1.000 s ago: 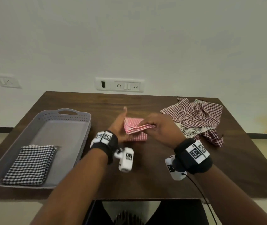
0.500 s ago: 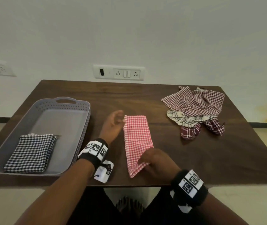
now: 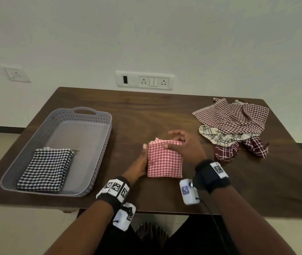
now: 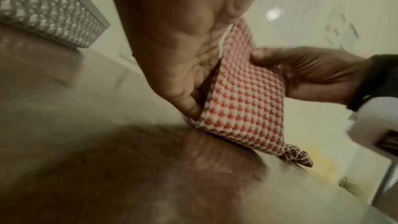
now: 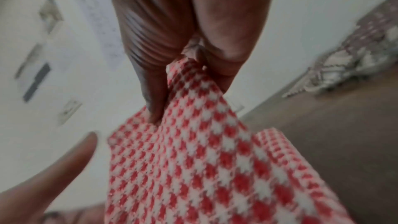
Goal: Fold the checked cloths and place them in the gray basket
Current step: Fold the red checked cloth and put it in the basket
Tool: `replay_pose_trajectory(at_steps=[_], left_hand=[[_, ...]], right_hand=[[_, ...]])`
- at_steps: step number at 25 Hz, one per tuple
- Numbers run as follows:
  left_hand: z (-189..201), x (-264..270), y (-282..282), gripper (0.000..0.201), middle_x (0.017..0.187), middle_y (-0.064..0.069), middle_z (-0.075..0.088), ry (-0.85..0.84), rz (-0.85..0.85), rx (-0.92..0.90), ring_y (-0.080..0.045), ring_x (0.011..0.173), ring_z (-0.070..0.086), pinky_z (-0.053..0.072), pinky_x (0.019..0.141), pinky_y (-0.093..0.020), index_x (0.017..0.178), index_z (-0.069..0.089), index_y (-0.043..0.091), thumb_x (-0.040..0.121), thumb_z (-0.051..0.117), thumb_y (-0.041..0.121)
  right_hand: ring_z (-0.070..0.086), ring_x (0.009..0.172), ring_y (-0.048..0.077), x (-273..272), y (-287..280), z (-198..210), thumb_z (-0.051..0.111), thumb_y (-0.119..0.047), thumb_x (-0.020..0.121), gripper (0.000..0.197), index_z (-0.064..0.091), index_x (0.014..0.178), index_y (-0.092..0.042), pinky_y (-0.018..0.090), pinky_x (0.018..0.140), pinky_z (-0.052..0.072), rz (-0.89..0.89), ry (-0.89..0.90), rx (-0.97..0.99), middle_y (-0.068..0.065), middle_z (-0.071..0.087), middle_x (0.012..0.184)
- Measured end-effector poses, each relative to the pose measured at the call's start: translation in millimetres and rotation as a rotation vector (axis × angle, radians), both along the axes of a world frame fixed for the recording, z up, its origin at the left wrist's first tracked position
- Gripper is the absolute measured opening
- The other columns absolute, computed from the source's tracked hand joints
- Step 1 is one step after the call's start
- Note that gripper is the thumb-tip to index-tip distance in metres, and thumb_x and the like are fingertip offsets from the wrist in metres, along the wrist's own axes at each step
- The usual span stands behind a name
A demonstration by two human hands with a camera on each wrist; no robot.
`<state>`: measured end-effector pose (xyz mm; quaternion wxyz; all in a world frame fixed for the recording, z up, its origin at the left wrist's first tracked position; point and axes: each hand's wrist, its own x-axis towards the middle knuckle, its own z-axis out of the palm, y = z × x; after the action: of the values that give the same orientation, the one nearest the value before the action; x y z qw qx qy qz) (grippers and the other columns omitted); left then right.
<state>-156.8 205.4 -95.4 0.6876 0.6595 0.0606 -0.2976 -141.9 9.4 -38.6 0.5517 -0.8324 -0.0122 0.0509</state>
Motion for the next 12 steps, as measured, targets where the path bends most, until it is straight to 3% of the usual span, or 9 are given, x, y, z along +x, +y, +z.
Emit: replay_pose_trajectory(at_steps=[1, 3, 7, 9, 12], left_hand=[[-1.1, -2.1, 0.5, 0.054, 0.123, 0.008, 0.060, -0.081, -0.026, 0.096, -0.013, 0.116, 0.058, 0.041, 0.109, -0.040, 0.133, 0.054, 0.021, 0.099, 0.033, 0.058], [-13.7, -0.7, 1.8, 0.038, 0.117, 0.003, 0.070, -0.327, -0.109, 0.364, -0.014, 0.107, 0.066, 0.048, 0.103, -0.043, 0.121, 0.065, 0.018, 0.097, 0.052, 0.044], [-19.0, 9.3, -8.7, 0.028, 0.111, -0.002, 0.070, -0.422, -0.094, 0.520, -0.018, 0.101, 0.065, 0.050, 0.096, -0.040, 0.113, 0.066, 0.015, 0.100, 0.049, 0.033], [-15.4, 13.9, -16.7, 0.031, 0.107, -0.003, 0.069, -0.479, -0.102, 0.538, -0.018, 0.098, 0.065, 0.051, 0.093, -0.040, 0.109, 0.064, 0.012, 0.101, 0.047, 0.036], [-13.3, 23.1, -23.4, 0.036, 0.107, 0.001, 0.068, -0.516, -0.088, 0.605, -0.017, 0.096, 0.063, 0.051, 0.090, -0.038, 0.110, 0.062, 0.014, 0.100, 0.043, 0.043]], right_hand=[[0.071, 0.091, 0.017, 10.0, 0.6, -11.1, 0.087, -0.023, 0.072, 0.047, 0.064, 0.113, -0.022, 0.032, 0.078, 0.060, -0.087, 0.073, 0.072, 0.000, 0.072, 0.098], [0.069, 0.097, 0.022, 19.0, -1.7, -34.0, 0.087, -0.031, 0.070, 0.052, 0.063, 0.115, -0.020, 0.044, 0.087, 0.059, -0.219, 0.144, 0.070, 0.004, 0.071, 0.107], [0.069, 0.095, 0.017, -1.8, -12.2, -55.6, 0.088, -0.032, 0.070, 0.056, 0.058, 0.115, -0.016, 0.038, 0.086, 0.057, -0.348, 0.260, 0.115, 0.002, 0.070, 0.104], [0.071, 0.094, 0.017, -13.3, -21.2, -59.9, 0.084, -0.029, 0.076, 0.046, 0.063, 0.113, -0.013, 0.037, 0.083, 0.059, -0.352, 0.294, 0.155, 0.003, 0.073, 0.103], [0.070, 0.097, 0.020, -16.3, -21.7, -58.4, 0.066, -0.024, 0.093, 0.024, 0.066, 0.113, -0.009, 0.034, 0.077, 0.058, -0.315, 0.324, 0.244, 0.007, 0.073, 0.108]])
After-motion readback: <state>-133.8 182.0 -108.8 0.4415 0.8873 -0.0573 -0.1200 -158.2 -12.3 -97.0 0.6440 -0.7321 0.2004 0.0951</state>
